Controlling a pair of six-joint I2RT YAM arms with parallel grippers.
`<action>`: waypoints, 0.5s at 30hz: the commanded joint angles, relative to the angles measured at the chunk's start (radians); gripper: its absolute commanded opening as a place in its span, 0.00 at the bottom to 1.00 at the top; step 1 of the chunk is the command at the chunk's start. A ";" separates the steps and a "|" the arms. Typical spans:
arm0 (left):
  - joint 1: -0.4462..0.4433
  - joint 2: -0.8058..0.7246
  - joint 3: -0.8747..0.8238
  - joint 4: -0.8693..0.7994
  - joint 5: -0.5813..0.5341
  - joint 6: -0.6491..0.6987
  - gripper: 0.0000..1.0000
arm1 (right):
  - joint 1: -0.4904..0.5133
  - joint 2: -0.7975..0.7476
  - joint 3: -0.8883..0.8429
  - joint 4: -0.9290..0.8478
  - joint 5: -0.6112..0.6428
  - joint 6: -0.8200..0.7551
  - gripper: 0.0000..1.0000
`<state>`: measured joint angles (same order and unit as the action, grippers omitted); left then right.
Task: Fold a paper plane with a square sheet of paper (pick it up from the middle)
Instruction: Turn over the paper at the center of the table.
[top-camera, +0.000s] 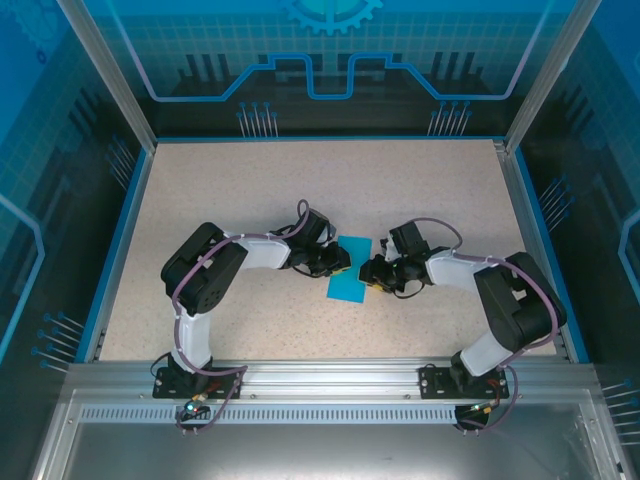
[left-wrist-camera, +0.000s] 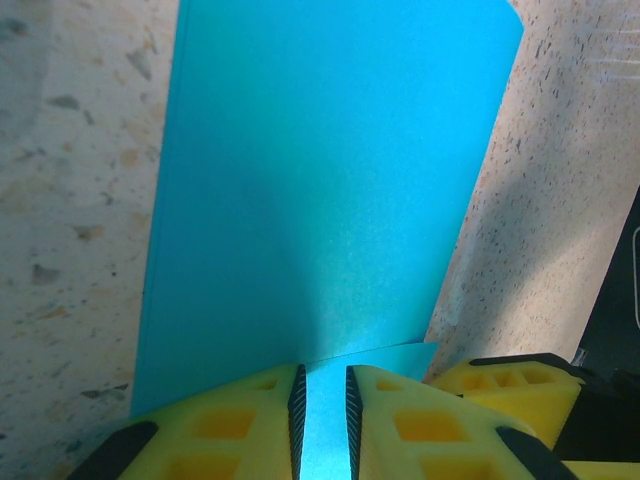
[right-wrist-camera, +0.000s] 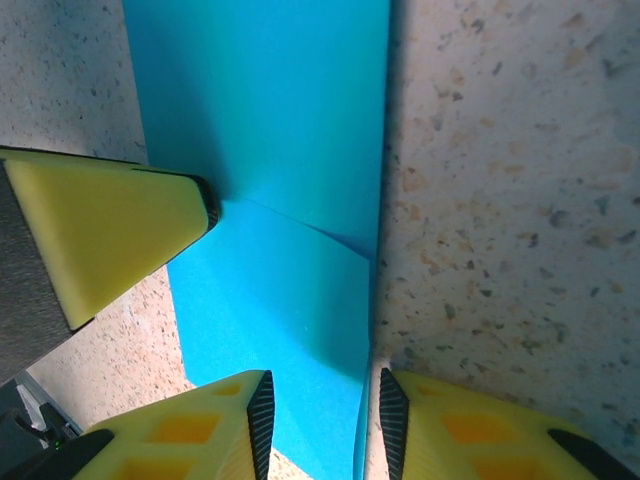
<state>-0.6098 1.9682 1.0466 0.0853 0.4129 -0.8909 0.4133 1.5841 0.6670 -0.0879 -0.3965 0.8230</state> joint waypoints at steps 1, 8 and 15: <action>0.000 -0.022 0.009 -0.055 -0.013 0.007 0.22 | 0.000 0.019 0.021 0.009 -0.006 0.014 0.36; 0.000 -0.021 0.009 -0.056 -0.013 0.007 0.22 | -0.001 0.026 0.000 0.081 -0.056 0.041 0.33; -0.001 -0.024 0.007 -0.056 -0.014 0.006 0.22 | -0.007 0.028 -0.010 0.088 -0.057 0.042 0.33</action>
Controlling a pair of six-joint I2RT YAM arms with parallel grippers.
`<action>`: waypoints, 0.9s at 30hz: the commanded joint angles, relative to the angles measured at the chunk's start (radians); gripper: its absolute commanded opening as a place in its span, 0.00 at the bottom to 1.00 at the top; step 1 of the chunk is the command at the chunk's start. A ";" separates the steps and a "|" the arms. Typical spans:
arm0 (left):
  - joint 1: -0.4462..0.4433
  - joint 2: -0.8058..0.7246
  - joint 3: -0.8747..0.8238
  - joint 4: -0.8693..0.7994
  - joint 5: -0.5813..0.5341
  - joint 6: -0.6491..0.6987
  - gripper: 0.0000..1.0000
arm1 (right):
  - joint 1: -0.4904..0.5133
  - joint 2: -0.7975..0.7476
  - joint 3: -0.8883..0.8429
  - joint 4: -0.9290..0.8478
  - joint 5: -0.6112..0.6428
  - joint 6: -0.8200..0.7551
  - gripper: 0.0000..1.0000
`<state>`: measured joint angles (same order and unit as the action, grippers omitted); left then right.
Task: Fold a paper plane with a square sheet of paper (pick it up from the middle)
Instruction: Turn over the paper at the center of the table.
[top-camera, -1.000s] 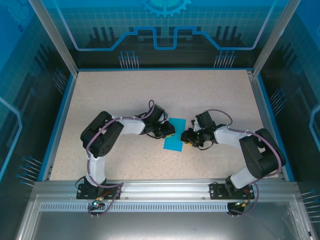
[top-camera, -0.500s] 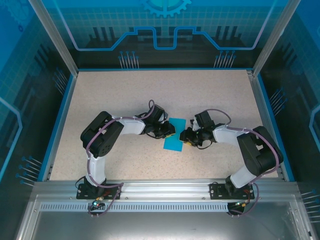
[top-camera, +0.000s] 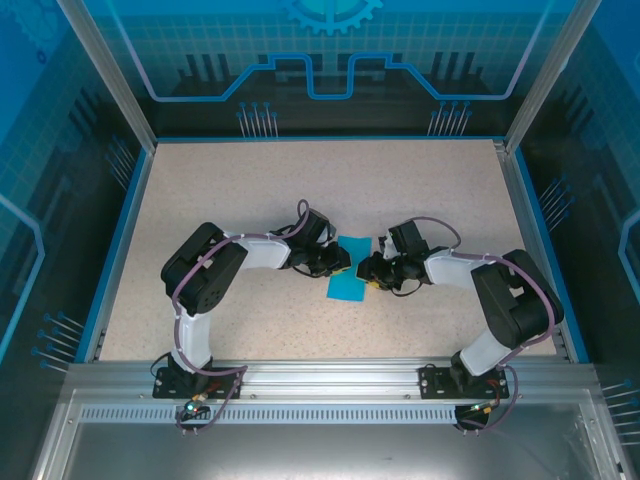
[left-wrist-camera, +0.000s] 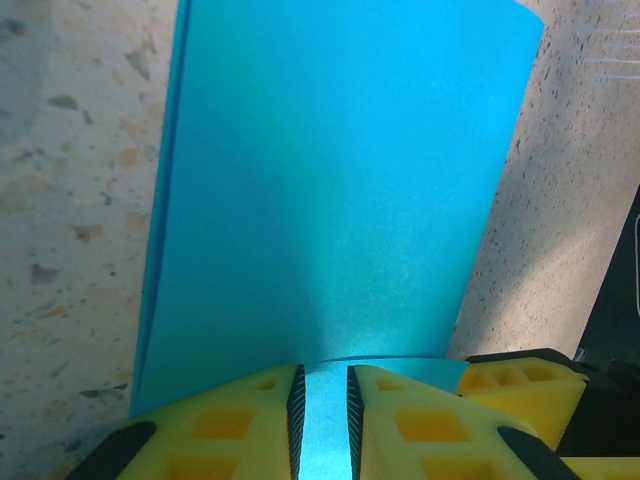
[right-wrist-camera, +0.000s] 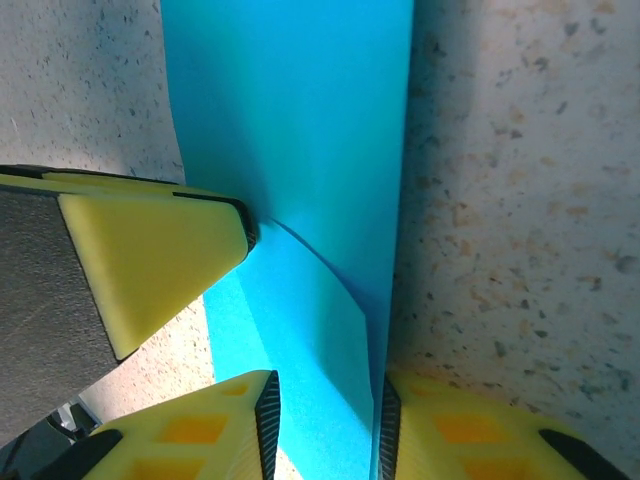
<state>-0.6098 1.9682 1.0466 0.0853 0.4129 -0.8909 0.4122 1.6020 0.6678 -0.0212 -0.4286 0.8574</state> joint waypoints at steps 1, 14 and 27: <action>-0.001 -0.025 0.006 -0.056 -0.016 0.006 0.22 | -0.007 0.009 -0.013 0.020 -0.023 0.008 0.34; 0.000 -0.048 0.010 -0.054 -0.026 0.002 0.23 | -0.028 0.016 -0.076 0.112 -0.067 0.037 0.35; 0.003 -0.082 -0.003 -0.046 -0.043 -0.002 0.24 | -0.030 0.016 -0.078 0.179 -0.102 0.010 0.34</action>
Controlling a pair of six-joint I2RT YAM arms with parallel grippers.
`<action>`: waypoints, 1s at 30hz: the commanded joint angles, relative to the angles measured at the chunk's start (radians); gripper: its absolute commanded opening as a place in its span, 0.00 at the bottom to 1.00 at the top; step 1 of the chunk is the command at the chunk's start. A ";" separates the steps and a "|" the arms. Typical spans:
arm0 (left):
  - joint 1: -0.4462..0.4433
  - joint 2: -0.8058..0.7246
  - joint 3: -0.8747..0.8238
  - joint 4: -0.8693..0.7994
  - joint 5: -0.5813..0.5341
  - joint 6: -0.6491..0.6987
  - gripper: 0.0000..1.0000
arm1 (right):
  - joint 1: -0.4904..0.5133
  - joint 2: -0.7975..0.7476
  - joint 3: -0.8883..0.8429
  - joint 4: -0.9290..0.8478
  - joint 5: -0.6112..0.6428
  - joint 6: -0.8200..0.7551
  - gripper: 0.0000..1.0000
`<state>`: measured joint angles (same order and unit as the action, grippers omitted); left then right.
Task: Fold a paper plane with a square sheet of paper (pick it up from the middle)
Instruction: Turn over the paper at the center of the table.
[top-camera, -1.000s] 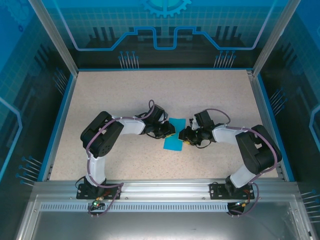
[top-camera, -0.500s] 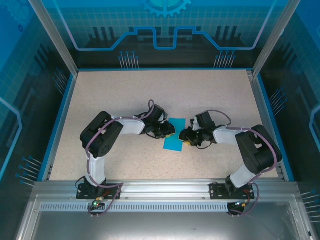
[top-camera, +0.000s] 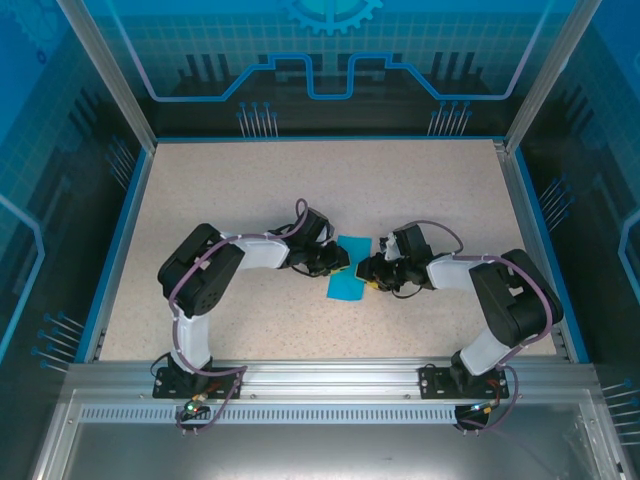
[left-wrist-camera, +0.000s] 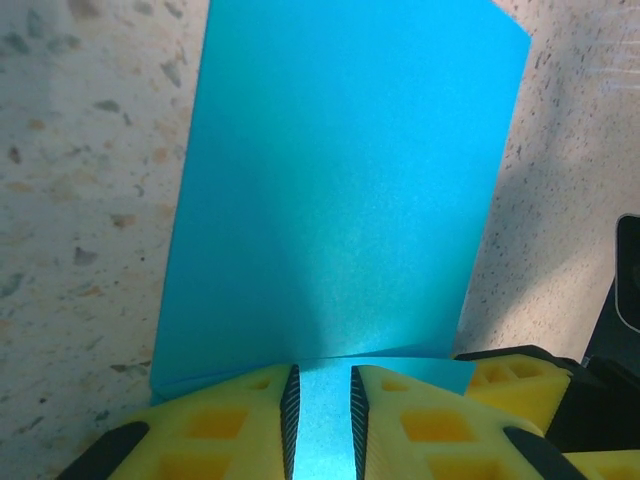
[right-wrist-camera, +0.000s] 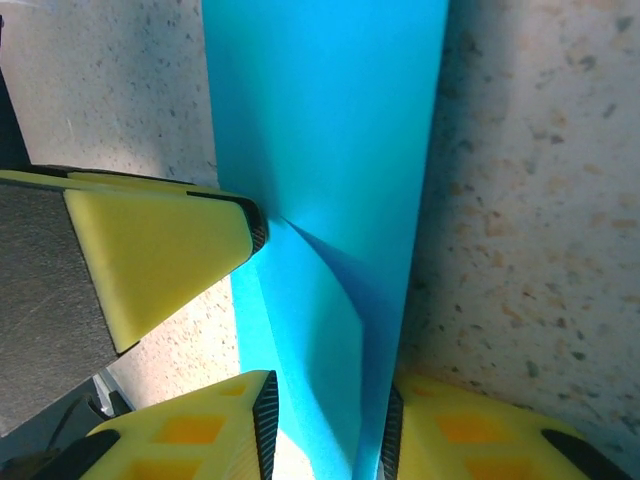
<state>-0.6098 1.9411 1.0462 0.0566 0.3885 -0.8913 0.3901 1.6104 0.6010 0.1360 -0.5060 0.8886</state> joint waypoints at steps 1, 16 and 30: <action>0.004 -0.061 -0.004 -0.017 -0.024 -0.004 0.24 | -0.008 0.008 -0.014 0.026 -0.025 -0.020 0.33; 0.039 -0.229 -0.103 -0.037 -0.140 0.000 0.28 | -0.010 0.044 -0.008 0.062 -0.063 -0.068 0.15; 0.058 -0.448 -0.182 -0.143 -0.335 0.025 0.28 | 0.069 -0.219 0.287 -0.642 0.329 -0.304 0.00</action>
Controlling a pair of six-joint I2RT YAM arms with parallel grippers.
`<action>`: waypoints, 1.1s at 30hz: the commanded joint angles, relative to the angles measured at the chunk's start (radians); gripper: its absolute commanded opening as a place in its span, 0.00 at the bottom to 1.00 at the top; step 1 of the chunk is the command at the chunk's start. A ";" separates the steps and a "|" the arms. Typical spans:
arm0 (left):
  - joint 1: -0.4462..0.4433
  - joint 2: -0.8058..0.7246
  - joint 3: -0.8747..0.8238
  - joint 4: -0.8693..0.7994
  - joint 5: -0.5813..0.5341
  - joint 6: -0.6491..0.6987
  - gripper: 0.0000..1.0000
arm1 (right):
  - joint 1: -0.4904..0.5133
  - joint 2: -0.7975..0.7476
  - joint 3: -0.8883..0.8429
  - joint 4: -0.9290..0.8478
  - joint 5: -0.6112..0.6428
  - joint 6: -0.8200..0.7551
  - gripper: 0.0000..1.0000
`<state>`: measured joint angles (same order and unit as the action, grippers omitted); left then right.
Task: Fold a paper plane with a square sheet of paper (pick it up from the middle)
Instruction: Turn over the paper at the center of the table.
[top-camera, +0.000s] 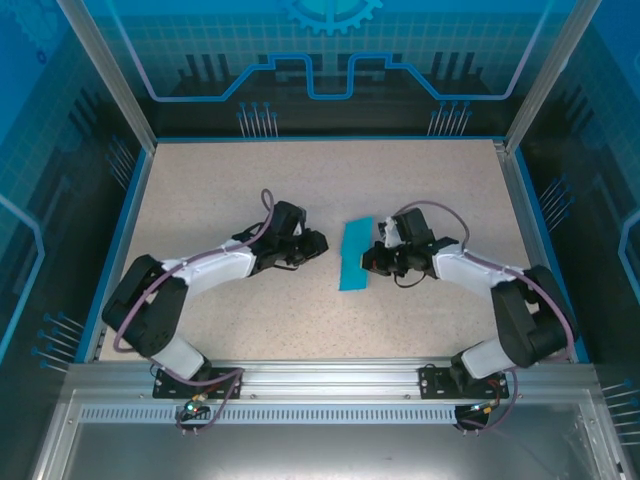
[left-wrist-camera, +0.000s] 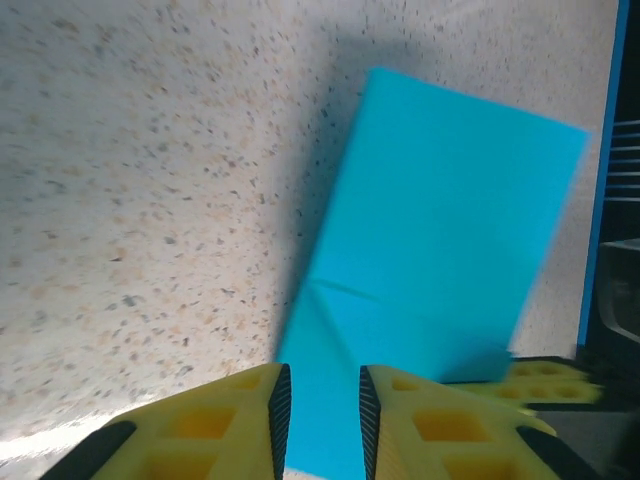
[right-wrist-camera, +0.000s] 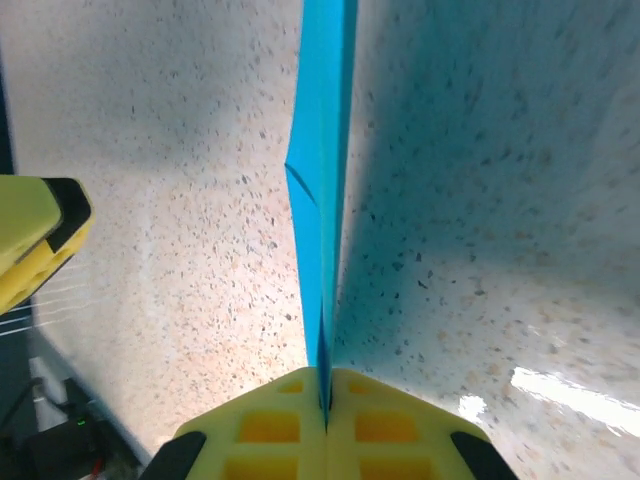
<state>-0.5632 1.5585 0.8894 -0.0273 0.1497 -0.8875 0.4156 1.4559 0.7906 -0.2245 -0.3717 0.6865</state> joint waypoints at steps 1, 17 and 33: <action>0.013 -0.085 -0.033 -0.070 -0.120 0.022 0.28 | 0.066 -0.071 0.148 -0.369 0.259 -0.116 0.00; 0.025 -0.454 -0.230 -0.240 -0.533 -0.070 0.33 | 0.436 0.449 0.790 -1.226 1.030 0.182 0.05; 0.050 -0.717 -0.337 -0.345 -0.596 -0.031 0.41 | 0.482 0.774 1.066 -0.986 0.557 0.093 0.26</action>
<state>-0.5228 0.8612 0.5667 -0.3443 -0.4282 -0.9405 0.8902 2.2387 1.8301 -1.2774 0.3275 0.7982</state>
